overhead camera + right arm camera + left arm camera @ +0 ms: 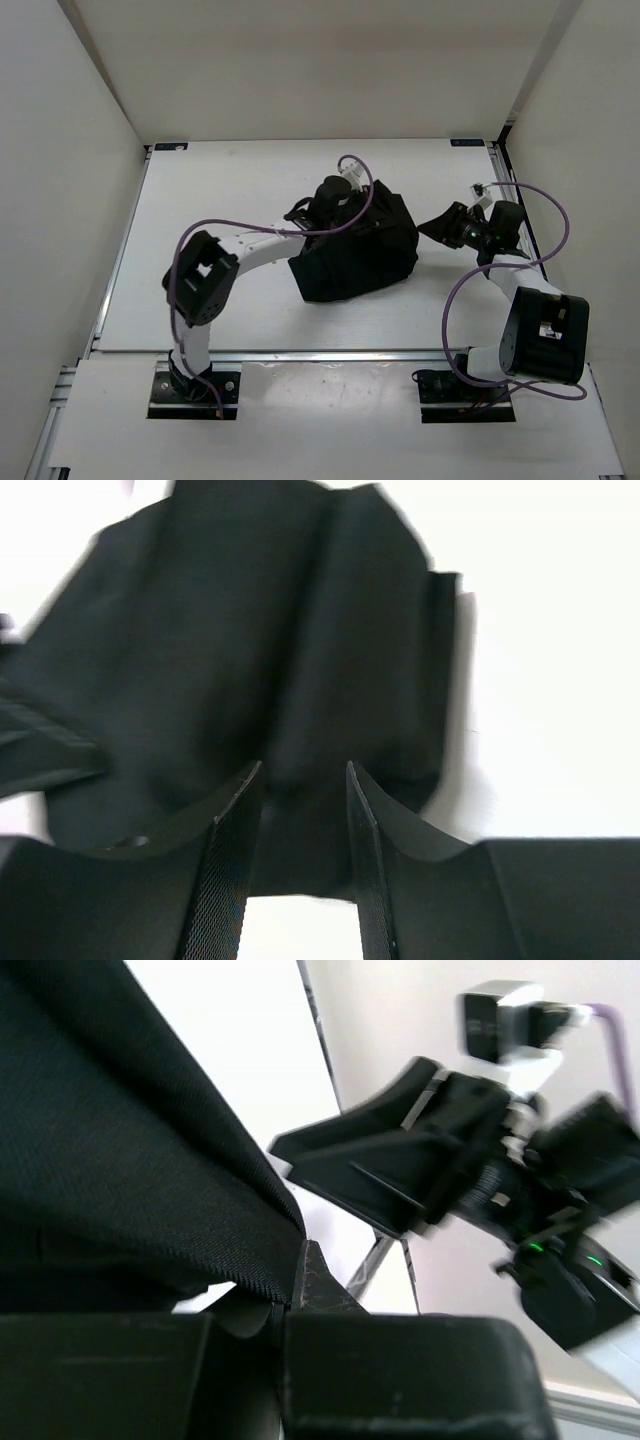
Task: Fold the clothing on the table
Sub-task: Fold the skirt
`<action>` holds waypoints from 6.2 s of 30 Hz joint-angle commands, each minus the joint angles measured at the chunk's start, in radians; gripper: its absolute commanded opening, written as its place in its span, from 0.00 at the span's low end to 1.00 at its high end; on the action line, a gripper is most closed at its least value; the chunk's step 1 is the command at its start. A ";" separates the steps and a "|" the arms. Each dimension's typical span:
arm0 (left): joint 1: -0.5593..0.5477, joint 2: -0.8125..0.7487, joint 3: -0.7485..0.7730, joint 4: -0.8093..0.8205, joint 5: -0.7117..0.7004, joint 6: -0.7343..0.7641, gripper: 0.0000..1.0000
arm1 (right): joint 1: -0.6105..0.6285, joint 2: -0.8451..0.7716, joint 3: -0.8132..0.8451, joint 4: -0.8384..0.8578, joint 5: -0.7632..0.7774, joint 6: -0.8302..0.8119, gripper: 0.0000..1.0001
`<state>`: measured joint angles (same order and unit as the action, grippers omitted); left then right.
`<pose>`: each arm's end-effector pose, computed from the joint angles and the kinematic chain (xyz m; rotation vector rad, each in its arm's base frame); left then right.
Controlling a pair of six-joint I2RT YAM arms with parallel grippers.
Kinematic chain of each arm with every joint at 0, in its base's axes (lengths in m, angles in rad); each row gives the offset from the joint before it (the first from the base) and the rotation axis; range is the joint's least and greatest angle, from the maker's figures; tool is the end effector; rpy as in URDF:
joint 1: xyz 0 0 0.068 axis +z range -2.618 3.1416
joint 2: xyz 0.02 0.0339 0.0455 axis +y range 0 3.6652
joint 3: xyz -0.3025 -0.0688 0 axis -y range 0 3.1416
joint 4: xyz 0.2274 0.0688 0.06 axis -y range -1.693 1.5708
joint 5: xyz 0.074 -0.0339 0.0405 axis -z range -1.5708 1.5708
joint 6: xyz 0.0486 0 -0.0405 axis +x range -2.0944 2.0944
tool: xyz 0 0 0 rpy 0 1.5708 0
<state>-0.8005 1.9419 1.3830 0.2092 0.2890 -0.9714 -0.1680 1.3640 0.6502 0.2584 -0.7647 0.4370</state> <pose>0.3157 -0.3452 0.2844 0.0352 2.1988 -1.3871 0.2689 -0.0115 0.2581 0.1141 2.0088 0.9409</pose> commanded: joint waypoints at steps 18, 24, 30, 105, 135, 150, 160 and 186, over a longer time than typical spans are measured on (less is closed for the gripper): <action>0.064 -0.584 -0.624 0.090 -0.027 -0.049 0.00 | 0.028 0.015 0.031 -0.004 0.025 -0.076 0.45; 0.092 -0.658 -0.674 0.072 -0.047 -0.017 0.00 | 0.033 0.007 0.031 -0.034 0.031 -0.104 0.45; 0.178 -0.761 -0.759 0.052 -0.013 -0.029 0.00 | 0.045 0.007 0.022 -0.034 0.030 -0.116 0.45; 0.524 -0.414 -0.796 0.073 0.220 0.157 0.00 | 0.575 0.848 0.700 -0.033 -0.410 0.149 0.00; 0.138 -0.492 -0.880 0.125 0.409 0.145 0.00 | 0.599 0.584 0.370 -0.422 -0.438 -0.319 0.00; 0.231 -0.420 -0.808 0.063 0.314 0.183 0.00 | 0.495 0.655 0.474 -0.457 -0.376 -0.269 0.00; 0.495 -0.834 -0.681 -0.357 0.201 0.204 0.73 | 0.314 0.181 0.365 -0.023 -0.415 0.123 0.99; 0.553 -0.841 -0.326 -1.038 -0.139 0.660 0.99 | 0.216 -0.012 0.359 -0.858 0.243 -0.497 0.99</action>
<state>-0.2832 1.0985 0.9947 -0.8062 0.1432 -0.4015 0.0525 1.4139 1.0260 -0.5804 -0.5339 -0.0349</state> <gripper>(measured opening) 0.985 0.993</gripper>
